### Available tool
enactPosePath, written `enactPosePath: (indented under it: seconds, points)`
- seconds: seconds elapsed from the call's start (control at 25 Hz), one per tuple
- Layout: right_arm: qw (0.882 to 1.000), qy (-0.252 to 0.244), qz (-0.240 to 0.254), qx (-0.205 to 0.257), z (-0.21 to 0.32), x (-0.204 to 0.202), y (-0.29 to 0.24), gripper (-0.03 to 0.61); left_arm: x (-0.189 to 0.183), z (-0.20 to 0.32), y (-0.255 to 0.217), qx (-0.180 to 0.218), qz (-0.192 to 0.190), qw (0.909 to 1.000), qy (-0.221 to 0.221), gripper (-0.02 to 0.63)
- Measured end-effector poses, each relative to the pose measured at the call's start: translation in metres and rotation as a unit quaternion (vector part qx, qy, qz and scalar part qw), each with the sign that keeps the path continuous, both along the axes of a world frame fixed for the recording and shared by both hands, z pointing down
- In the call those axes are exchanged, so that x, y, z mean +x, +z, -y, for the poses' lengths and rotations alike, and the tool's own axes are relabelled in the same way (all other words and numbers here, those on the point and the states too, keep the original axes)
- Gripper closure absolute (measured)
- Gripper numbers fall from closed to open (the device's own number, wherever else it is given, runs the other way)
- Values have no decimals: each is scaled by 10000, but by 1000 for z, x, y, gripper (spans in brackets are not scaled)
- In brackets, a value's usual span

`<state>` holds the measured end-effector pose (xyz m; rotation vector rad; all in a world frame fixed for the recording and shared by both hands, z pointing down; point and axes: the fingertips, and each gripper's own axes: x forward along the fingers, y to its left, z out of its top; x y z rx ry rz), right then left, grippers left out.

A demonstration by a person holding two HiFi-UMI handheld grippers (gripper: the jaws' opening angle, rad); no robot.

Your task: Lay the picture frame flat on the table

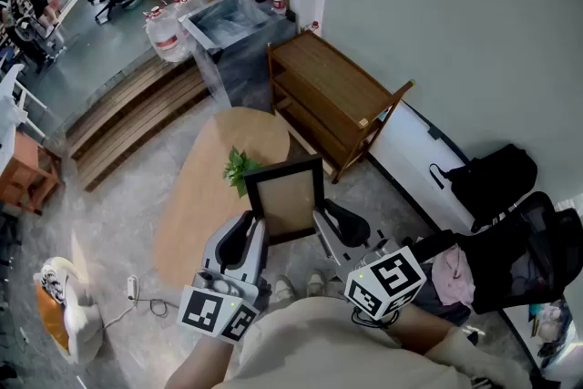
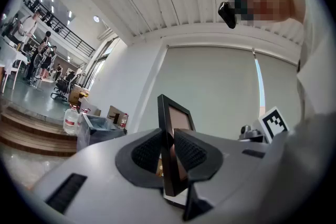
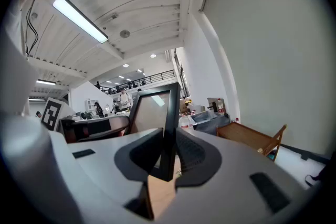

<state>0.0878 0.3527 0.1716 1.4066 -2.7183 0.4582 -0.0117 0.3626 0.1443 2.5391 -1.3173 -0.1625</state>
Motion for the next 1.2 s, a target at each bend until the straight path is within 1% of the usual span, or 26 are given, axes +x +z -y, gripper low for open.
enactPosePath:
  seconds: [0.24,0.84,1.2]
  points:
    - [9999,18,126,-36,9,11,3,522,11,8,4,-22,9,10000,9,544]
    - [9999,-75,101,-37,28,58,18,522,58,23,19,-23,77,9999,-132,543]
    - [9997,-113,193,-132,42,67,21,523,67,37,20,4,140,9996,-227,543]
